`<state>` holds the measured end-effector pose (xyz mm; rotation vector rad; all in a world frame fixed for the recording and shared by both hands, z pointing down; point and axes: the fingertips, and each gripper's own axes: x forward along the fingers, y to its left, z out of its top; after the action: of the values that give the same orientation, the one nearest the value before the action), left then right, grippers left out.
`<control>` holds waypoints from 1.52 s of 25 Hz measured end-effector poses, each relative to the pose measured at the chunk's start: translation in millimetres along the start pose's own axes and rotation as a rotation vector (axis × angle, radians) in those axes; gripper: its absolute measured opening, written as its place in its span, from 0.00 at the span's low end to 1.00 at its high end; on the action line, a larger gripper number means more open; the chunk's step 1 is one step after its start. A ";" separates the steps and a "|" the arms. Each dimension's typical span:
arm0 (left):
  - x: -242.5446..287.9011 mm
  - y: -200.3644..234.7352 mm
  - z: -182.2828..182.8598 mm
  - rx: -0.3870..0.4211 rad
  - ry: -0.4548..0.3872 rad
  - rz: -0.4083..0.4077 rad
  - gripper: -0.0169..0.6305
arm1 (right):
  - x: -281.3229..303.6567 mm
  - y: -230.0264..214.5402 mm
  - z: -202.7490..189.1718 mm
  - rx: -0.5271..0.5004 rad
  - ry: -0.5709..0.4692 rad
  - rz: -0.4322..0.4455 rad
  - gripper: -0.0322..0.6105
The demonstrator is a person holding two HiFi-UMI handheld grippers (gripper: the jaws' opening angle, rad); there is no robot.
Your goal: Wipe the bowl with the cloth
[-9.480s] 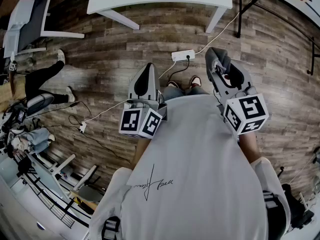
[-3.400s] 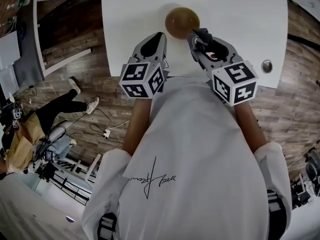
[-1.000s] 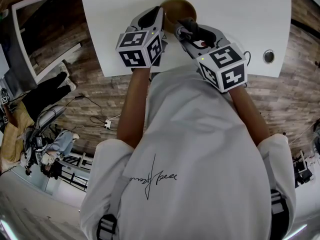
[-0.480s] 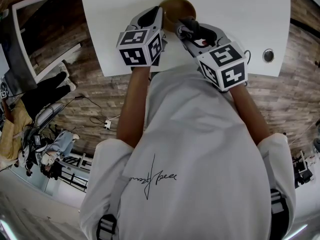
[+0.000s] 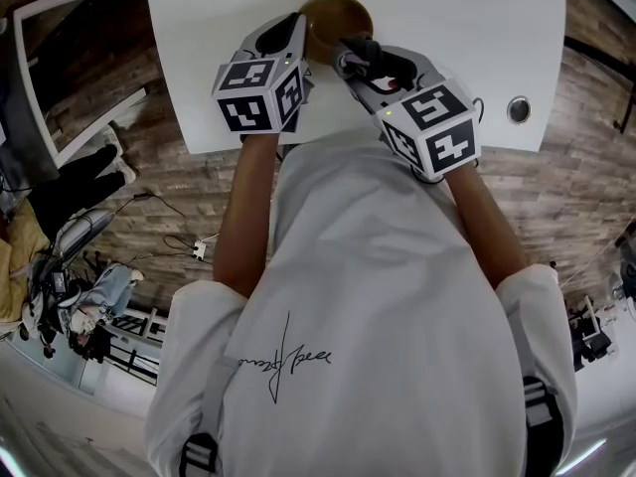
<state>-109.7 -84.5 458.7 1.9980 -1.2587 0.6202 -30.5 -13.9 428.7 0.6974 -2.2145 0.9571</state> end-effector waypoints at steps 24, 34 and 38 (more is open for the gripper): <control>-0.4 0.3 3.2 0.012 0.003 0.013 0.05 | -12.8 -22.7 4.1 -0.050 0.039 0.018 0.33; -1.9 1.5 1.5 0.012 0.005 0.011 0.05 | -14.6 -28.9 6.0 -0.053 0.036 0.003 0.33; -1.8 1.9 1.2 0.012 0.003 0.009 0.05 | -15.1 -33.1 7.0 -0.051 0.033 0.002 0.33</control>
<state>-112.1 -84.9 457.2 2.0015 -1.2662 0.6361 -0.6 -35.8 428.9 0.6519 -2.2034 0.9040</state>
